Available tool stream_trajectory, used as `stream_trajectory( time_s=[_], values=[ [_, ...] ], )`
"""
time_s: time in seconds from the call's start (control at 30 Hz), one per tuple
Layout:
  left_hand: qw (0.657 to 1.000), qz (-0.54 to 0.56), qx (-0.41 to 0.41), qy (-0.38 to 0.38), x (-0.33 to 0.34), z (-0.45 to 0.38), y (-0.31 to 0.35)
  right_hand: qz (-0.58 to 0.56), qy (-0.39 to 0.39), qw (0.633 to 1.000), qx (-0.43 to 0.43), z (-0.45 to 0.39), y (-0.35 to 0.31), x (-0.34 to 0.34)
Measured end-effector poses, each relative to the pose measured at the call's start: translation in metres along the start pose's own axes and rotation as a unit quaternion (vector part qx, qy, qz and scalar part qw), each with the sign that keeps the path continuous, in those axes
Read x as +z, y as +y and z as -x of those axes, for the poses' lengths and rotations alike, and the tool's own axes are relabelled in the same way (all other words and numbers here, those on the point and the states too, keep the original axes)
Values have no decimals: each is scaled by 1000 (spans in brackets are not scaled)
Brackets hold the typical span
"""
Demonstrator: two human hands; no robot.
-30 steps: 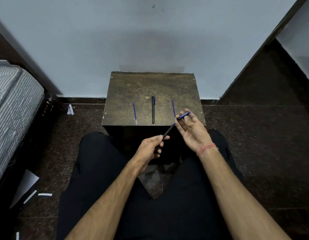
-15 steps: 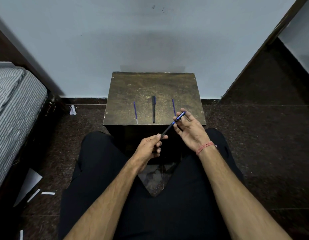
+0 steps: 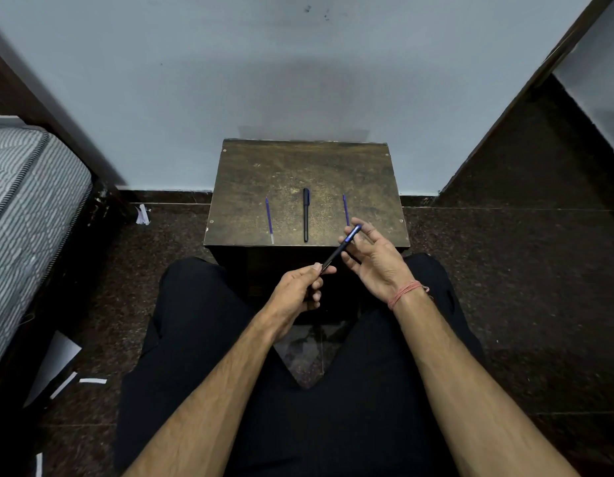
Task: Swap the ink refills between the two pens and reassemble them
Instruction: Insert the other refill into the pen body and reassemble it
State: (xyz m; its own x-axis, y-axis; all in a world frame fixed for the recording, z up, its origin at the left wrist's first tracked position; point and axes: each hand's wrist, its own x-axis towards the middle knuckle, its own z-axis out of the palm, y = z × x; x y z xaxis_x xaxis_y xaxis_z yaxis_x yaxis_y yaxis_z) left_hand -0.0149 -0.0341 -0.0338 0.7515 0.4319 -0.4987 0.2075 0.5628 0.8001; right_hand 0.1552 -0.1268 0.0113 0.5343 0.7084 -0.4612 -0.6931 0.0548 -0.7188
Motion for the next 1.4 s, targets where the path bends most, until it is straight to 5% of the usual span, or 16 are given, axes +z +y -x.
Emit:
stream_trajectory(
  time_s=[0.3,0.77,1.03,1.27,1.4],
  values=[
    [1000,-11,11,9,-1,2,2,56,3,998,-3,3,8,7],
    [991,127,-24,-24,4,9,-2,81,-42,995,-25,5,15,6],
    [994,104,23,31,10,0,0,125,-74,989,9,3,35,9],
    [998,9,31,50,8,2,-4,124,-13,992,-22,-3,28,9],
    [996,-11,41,78,8,-1,-2,236,-21,971,-36,-3,37,11]
  ],
)
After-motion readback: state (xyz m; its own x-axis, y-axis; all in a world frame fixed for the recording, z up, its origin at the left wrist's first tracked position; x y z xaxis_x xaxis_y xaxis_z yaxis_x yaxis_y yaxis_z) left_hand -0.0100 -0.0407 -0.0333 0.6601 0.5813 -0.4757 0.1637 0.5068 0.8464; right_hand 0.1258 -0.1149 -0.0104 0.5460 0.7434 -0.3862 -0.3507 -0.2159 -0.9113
